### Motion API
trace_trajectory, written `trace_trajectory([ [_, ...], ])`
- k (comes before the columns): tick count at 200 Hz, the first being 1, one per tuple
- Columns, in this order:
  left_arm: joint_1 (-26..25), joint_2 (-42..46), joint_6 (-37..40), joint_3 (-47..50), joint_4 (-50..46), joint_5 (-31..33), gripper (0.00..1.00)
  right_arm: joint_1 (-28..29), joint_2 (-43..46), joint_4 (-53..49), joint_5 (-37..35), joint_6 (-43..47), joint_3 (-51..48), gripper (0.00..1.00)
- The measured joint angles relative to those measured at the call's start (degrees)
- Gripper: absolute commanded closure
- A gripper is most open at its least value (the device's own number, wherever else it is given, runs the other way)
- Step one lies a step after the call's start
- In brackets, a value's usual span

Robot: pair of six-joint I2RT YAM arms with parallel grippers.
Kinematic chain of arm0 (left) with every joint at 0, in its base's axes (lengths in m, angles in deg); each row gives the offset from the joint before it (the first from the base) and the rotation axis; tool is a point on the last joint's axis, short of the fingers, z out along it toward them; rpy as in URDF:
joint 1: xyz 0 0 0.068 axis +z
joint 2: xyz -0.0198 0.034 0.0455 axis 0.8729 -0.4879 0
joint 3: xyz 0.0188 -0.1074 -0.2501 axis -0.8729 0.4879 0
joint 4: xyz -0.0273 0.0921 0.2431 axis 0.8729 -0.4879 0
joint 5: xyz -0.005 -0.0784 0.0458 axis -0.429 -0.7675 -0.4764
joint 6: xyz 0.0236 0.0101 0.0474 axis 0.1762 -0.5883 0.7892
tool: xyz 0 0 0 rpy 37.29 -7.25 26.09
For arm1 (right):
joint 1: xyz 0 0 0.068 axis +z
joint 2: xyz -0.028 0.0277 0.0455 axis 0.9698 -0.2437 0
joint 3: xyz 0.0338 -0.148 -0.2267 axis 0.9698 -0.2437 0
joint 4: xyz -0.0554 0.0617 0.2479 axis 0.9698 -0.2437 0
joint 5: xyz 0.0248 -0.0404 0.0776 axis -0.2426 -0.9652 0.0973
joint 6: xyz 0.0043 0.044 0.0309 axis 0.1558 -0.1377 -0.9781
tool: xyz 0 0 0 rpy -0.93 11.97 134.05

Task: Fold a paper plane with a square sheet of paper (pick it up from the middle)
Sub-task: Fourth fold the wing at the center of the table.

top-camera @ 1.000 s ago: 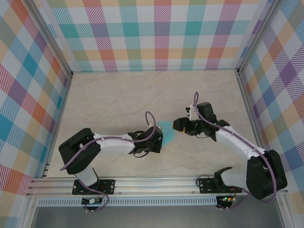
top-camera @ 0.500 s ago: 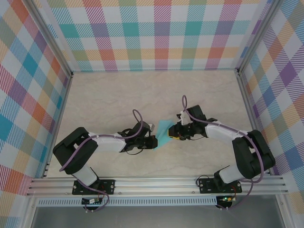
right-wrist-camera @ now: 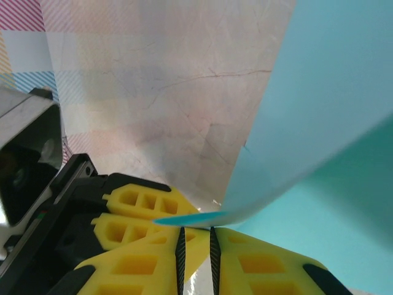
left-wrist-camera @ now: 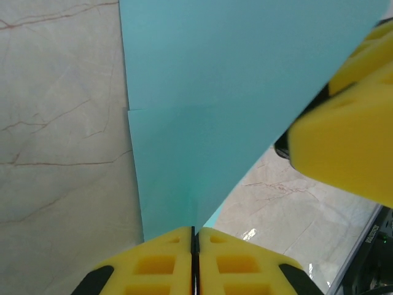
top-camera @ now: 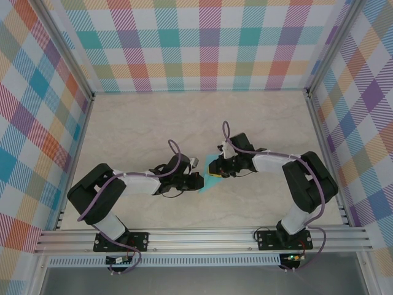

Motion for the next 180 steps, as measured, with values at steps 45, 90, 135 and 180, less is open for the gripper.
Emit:
trace_trajectory([
  [45, 0.0, 0.0, 0.4, 0.0, -0.5, 0.0, 0.79, 0.0, -2.2, 0.3, -1.0, -0.6, 1.5, 0.80],
  [90, 0.0, 0.0, 1.4, 0.0, -1.7, -0.1, 0.89, 0.0, -3.2, 0.3, -2.4, -1.1, 2.2, 0.80],
  [135, 0.0, 0.0, 2.0, 0.0, -1.7, -0.7, 0.96, 0.0, -3.6, 0.0, -2.7, -1.3, 2.2, 0.80],
  [180, 0.2, -2.8, 2.3, -0.9, -1.3, -3.4, 0.97, 0.0, -0.9, -0.4, -3.5, -1.5, 1.2, 0.78],
])
